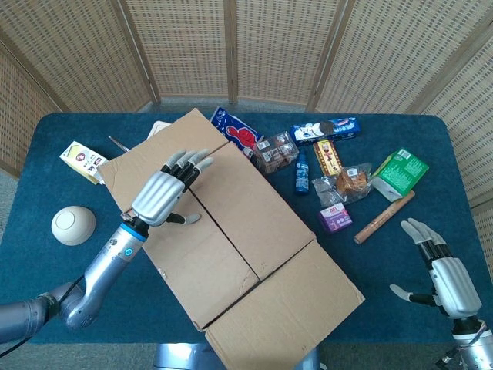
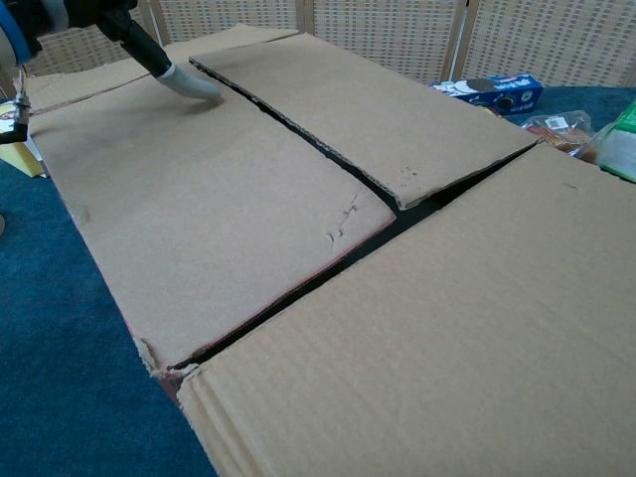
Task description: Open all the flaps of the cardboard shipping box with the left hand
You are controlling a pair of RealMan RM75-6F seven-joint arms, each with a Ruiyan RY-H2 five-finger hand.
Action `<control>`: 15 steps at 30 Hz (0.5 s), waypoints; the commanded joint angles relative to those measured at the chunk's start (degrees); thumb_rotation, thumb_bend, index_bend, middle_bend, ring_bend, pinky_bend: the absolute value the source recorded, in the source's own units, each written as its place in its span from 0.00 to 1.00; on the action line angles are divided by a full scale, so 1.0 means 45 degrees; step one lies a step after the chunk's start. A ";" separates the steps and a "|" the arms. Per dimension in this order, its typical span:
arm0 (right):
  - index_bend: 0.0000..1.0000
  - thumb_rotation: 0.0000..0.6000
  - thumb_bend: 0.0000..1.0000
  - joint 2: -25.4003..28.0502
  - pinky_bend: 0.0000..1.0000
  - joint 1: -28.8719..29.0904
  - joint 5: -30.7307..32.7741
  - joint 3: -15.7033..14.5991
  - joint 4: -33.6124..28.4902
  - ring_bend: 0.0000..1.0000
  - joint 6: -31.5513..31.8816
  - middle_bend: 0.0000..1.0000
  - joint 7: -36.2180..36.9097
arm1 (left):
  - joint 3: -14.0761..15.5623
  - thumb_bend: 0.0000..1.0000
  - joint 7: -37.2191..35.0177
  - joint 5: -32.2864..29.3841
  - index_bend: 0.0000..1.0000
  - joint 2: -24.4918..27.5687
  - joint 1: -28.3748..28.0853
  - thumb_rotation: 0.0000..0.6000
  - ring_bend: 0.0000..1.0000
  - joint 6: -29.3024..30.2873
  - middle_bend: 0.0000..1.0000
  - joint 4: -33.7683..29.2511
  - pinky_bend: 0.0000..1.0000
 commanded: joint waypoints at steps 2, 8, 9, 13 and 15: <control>0.00 1.00 0.05 0.0007 0.11 -0.0002 0.0014 0.0007 -0.0002 0.00 0.0007 0.00 0.0022 | -0.0056 0.12 0.0334 -0.0184 0.00 -0.0214 -0.0238 1.00 0.00 -0.0290 0.00 0.0188 0.02; 0.00 1.00 0.05 0.0035 0.11 -0.0010 0.0087 0.0033 0.0015 0.00 0.0014 0.00 0.0132 | -0.0013 0.12 0.0676 -0.0358 0.00 -0.0548 -0.0394 1.00 0.00 -0.0447 0.00 0.0420 0.02; 0.00 1.00 0.05 0.0033 0.11 -0.0005 0.0091 0.0036 0.0023 0.00 0.0008 0.00 0.0145 | -0.0023 0.12 0.0702 -0.0388 0.00 -0.0603 -0.0411 1.00 0.00 -0.0447 0.00 0.0466 0.02; 0.00 1.00 0.05 0.0041 0.11 0.0004 0.0066 0.0022 0.0029 0.00 -0.0011 0.00 0.0157 | -0.0092 0.12 0.0817 -0.0425 0.00 -0.0785 -0.0481 1.00 0.00 -0.0382 0.00 0.0660 0.02; 0.00 1.00 0.05 0.0039 0.11 0.0006 0.0063 0.0018 0.0032 0.00 -0.0019 0.00 0.0152 | -0.0131 0.12 0.0858 -0.0403 0.00 -0.0861 -0.0522 1.00 0.00 -0.0340 0.00 0.0754 0.03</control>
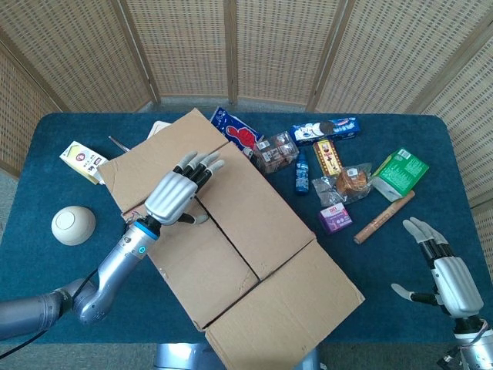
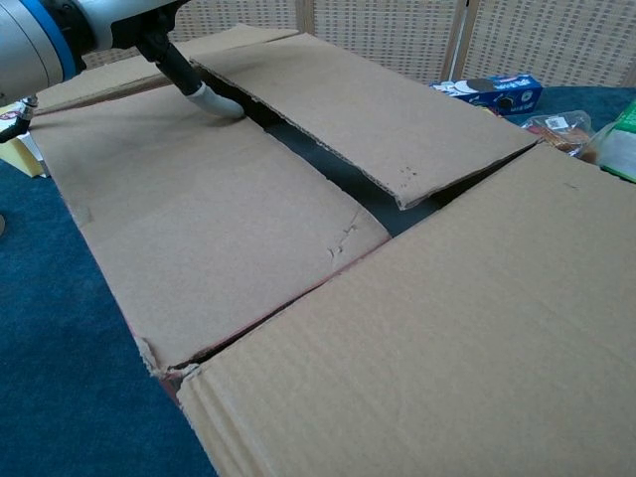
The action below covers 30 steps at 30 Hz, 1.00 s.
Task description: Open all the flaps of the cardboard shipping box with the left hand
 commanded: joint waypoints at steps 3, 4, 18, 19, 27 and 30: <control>0.00 1.00 0.05 -0.0018 0.11 0.0015 0.0010 -0.0007 0.0007 0.00 -0.0048 0.00 -0.0029 | -0.0163 0.12 0.0158 -0.0037 0.00 -0.0295 -0.0167 1.00 0.00 0.0083 0.00 0.0365 0.03; 0.00 1.00 0.05 -0.0025 0.11 0.0019 0.0014 -0.0004 0.0007 0.00 -0.0054 0.00 -0.0046 | -0.0225 0.12 0.0222 -0.0093 0.00 -0.0445 -0.0239 1.00 0.00 0.0085 0.00 0.0539 0.03; 0.00 1.00 0.05 0.0051 0.11 0.0006 0.0051 0.0022 0.0005 0.00 -0.0012 0.00 0.0140 | -0.0864 0.12 0.0149 0.0422 0.00 -0.0768 -0.0483 1.00 0.00 0.1040 0.00 0.0786 0.04; 0.00 1.00 0.05 0.0053 0.11 0.0009 0.0050 0.0020 0.0003 0.00 -0.0018 0.00 0.0142 | -0.0905 0.12 0.0166 0.0430 0.00 -0.0714 -0.0489 1.00 0.00 0.1069 0.00 0.0717 0.04; 0.00 1.00 0.05 0.0038 0.11 0.0058 0.0140 0.0041 0.0003 0.00 -0.0143 0.00 0.0151 | -0.1682 0.12 0.0662 -0.0290 0.00 -0.0622 -0.1150 1.00 0.00 0.0600 0.00 0.0802 0.04; 0.00 1.00 0.05 0.0046 0.11 0.0085 0.0200 0.0061 -0.0019 0.00 -0.0207 0.00 0.0169 | -0.1925 0.12 0.0763 -0.0571 0.00 -0.0740 -0.1470 1.00 0.00 0.0381 0.00 0.1037 0.04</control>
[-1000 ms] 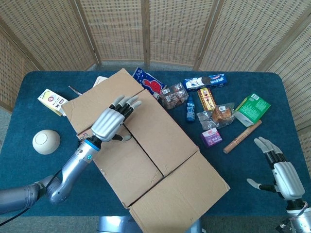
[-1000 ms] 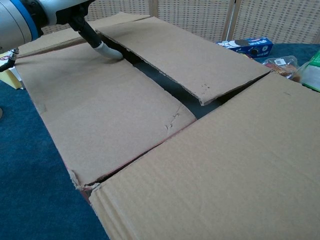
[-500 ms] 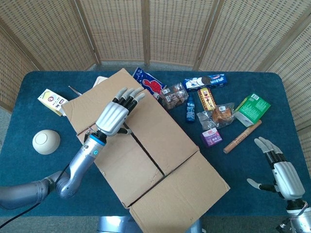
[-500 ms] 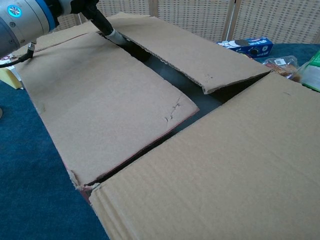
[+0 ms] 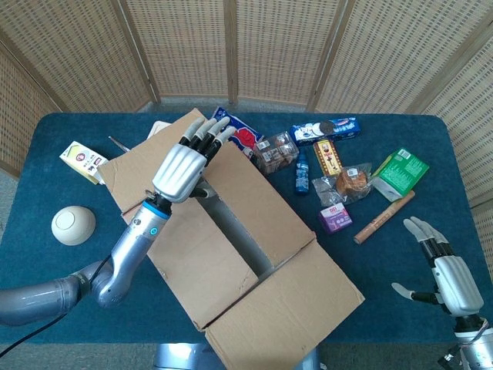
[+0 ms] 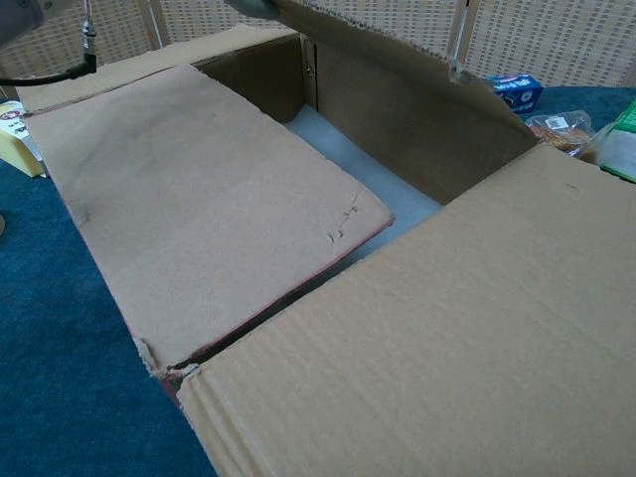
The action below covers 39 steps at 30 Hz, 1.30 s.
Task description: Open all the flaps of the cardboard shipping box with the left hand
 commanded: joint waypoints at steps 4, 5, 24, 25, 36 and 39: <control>0.00 1.00 0.05 0.0023 0.11 0.0027 0.0078 0.0048 -0.0001 0.00 -0.0035 0.00 0.0072 | -0.0418 0.12 0.0250 -0.0368 0.00 -0.0228 -0.0648 1.00 0.00 -0.0397 0.00 0.0585 0.04; 0.00 1.00 0.05 0.0025 0.11 0.0043 0.0099 0.0050 0.0006 0.00 -0.0074 0.00 0.0086 | -0.0528 0.12 0.0296 -0.0401 0.00 -0.0248 -0.0804 1.00 0.00 -0.0466 0.00 0.0723 0.04; 0.00 1.00 0.05 0.0128 0.11 0.0374 0.0440 0.0235 -0.0156 0.00 -0.0633 0.00 0.0355 | -0.1788 0.12 0.0659 -0.1926 0.00 -0.1909 -0.4869 1.00 0.00 -0.3308 0.00 0.6142 0.04; 0.00 1.00 0.05 0.0127 0.11 0.0378 0.0470 0.0239 -0.0150 0.00 -0.0655 0.00 0.0357 | -0.1819 0.12 0.0590 -0.1947 0.00 -0.2075 -0.5076 1.00 0.00 -0.3374 0.00 0.6523 0.04; 0.00 1.00 0.05 0.0120 0.11 0.0074 0.0527 0.0054 0.0209 0.00 -0.0455 0.00 0.0559 | -0.1581 0.12 -0.0667 -0.1566 0.00 -0.3259 -0.6236 1.00 0.00 -0.3409 0.00 0.8933 0.04; 0.00 1.00 0.05 0.0124 0.11 0.0067 0.0478 0.0025 0.0201 0.00 -0.0468 0.00 0.0505 | -0.1286 0.12 -0.0989 -0.1371 0.00 -0.2882 -0.5828 1.00 0.00 -0.3225 0.00 0.8162 0.04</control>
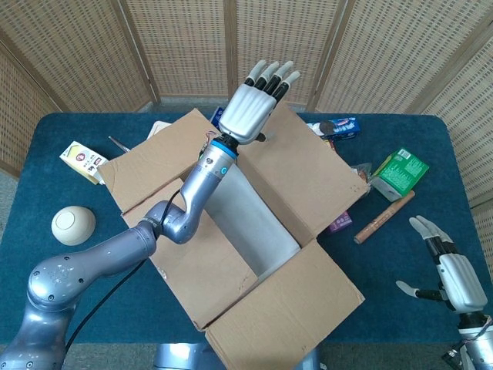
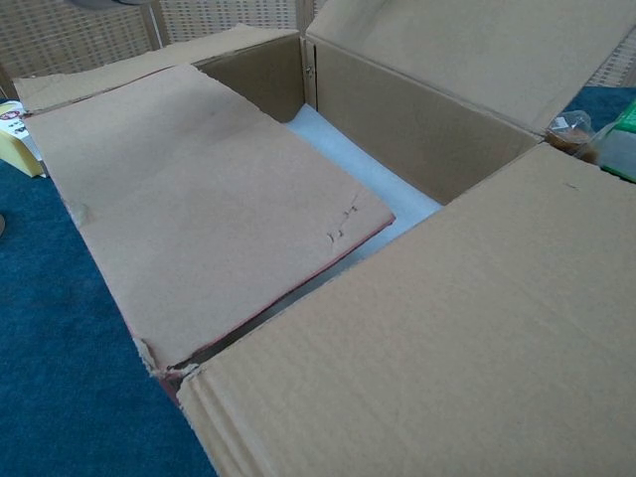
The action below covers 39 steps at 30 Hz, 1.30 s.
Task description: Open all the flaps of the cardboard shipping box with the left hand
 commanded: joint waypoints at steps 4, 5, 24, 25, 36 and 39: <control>0.00 1.00 0.05 -0.0056 0.10 -0.0039 -0.0191 -0.0085 -0.0006 0.00 0.0057 0.00 -0.0142 | 0.0668 0.12 -0.0212 -0.0190 0.00 0.1519 0.1173 1.00 0.00 -0.0294 0.00 -0.2741 0.04; 0.00 1.00 0.05 -0.0061 0.10 -0.0031 -0.0228 -0.0096 -0.0027 0.00 0.0051 0.00 -0.0167 | 0.0705 0.12 -0.0216 -0.0360 0.00 0.1862 0.1393 1.00 0.00 -0.0386 0.00 -0.3314 0.05; 0.00 1.00 0.05 -0.0223 0.10 0.0425 -0.0194 0.0057 -0.0518 0.00 -0.0519 0.00 -0.0788 | 0.2192 0.00 0.0215 -0.2719 0.61 0.7414 0.3483 1.00 0.38 -0.2265 0.51 -0.9787 0.55; 0.00 1.00 0.05 -0.0228 0.11 0.0427 -0.0198 0.0055 -0.0528 0.00 -0.0520 0.00 -0.0800 | 0.2245 0.00 0.0141 -0.2717 0.61 0.7472 0.3510 1.00 0.38 -0.2302 0.51 -0.9866 0.55; 0.00 1.00 0.05 -0.0249 0.11 0.0438 -0.0200 0.0005 -0.0519 0.00 -0.0551 0.00 -0.0867 | 0.2864 0.00 -0.0602 -0.2564 0.62 0.7644 0.3606 0.89 0.39 -0.2833 0.52 -1.0599 0.55; 0.00 1.00 0.04 -0.0249 0.11 0.0431 -0.0222 -0.0005 -0.0525 0.00 -0.0523 0.00 -0.0886 | 0.2889 0.00 -0.0940 -0.2812 0.61 0.7826 0.3448 0.84 0.38 -0.3336 0.52 -1.0825 0.55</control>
